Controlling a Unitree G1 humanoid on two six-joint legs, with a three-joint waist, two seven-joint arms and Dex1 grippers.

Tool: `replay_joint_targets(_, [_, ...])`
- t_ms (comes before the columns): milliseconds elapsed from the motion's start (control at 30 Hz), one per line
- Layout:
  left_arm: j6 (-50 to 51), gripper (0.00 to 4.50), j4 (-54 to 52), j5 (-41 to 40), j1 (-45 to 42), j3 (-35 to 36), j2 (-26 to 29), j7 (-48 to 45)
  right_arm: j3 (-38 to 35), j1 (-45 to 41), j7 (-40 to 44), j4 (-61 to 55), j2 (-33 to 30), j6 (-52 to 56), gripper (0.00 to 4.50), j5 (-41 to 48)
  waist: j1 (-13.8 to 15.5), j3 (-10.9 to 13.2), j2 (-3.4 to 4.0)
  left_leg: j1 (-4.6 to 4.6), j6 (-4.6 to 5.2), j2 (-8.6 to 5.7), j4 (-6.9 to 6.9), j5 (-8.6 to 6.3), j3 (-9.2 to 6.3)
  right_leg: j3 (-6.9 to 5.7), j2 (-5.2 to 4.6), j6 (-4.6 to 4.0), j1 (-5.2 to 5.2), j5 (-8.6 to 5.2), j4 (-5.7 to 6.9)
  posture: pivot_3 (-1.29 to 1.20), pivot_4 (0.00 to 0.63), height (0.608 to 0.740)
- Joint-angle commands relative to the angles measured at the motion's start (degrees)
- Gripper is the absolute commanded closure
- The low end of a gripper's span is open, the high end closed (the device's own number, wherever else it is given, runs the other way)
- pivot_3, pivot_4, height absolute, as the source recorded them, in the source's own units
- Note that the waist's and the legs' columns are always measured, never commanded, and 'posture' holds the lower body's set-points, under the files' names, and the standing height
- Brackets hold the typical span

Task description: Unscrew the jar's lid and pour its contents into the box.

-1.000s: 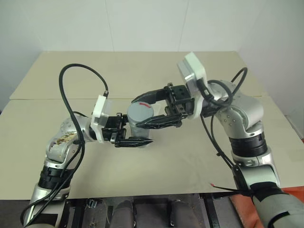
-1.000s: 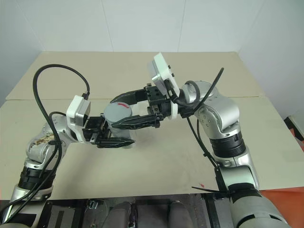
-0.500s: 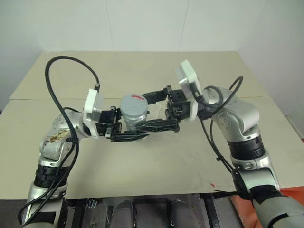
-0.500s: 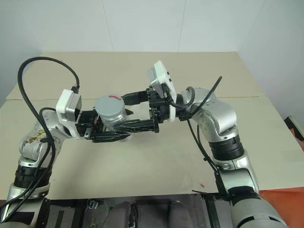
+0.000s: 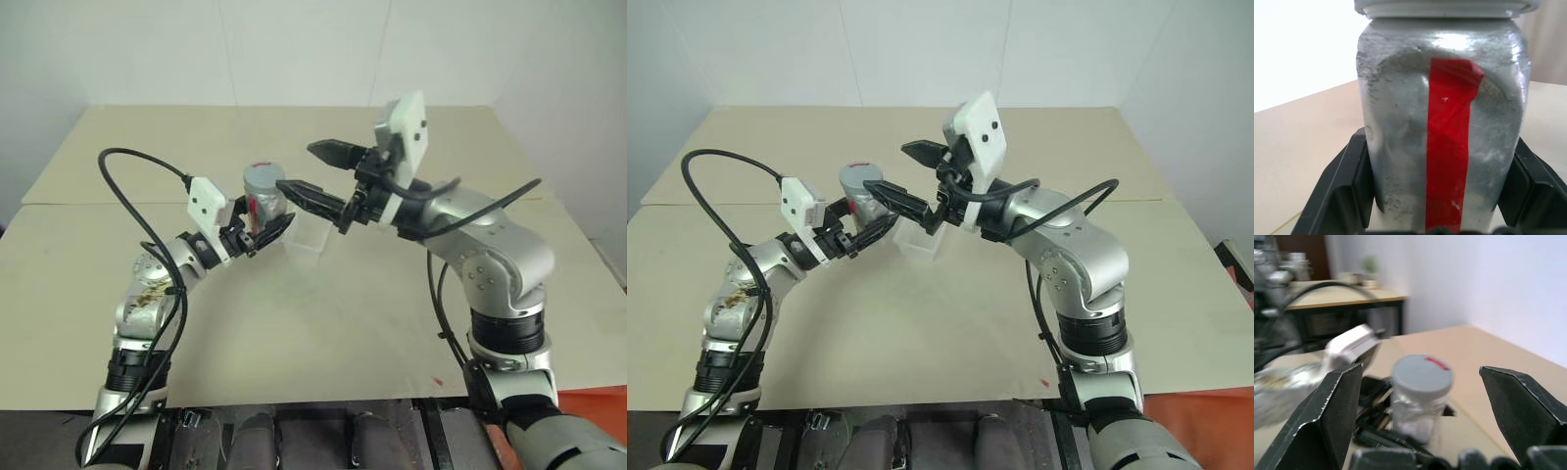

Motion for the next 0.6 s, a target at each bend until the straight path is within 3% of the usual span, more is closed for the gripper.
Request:
replay_joint_targets(33, [0.25, 1.64, -2.64, 2.37, -1.44, -0.42, -2.31, 6.69, 1.76, -2.64, -5.98, -2.84, 2.54, 1.75, 0.08, -2.32, -0.11, 0.0, 0.0, -0.01, 0.0, 0.0, 0.0, 0.0, -0.01, 0.0, 0.0, 0.0, -0.01, 0.0, 0.0, 0.0, 0.15, 0.74])
replay_joint_targets(233, [1.32, 1.64, -5.41, 3.48, -0.46, -2.38, -4.99, 10.96, 6.63, -3.77, -9.05, -1.27, 4.33, 1.15, 0.08, -7.49, -0.09, 0.0, 0.0, -0.03, 0.0, 0.0, -0.01, 0.0, -0.01, -0.01, 0.0, 0.0, -0.01, 0.0, -0.04, 0.0, 0.15, 0.74])
replay_joint_targets(600, [2.09, 1.64, -6.8, 3.37, 0.17, -3.11, -4.9, 11.96, 6.97, -6.88, -11.28, 4.79, 8.76, 0.21, 0.08, -12.25, -0.18, 0.0, 0.0, -0.02, 0.0, -0.01, -0.02, 0.0, -0.01, -0.01, 0.0, 0.0, -0.01, 0.0, -0.03, 0.0, 0.15, 0.74])
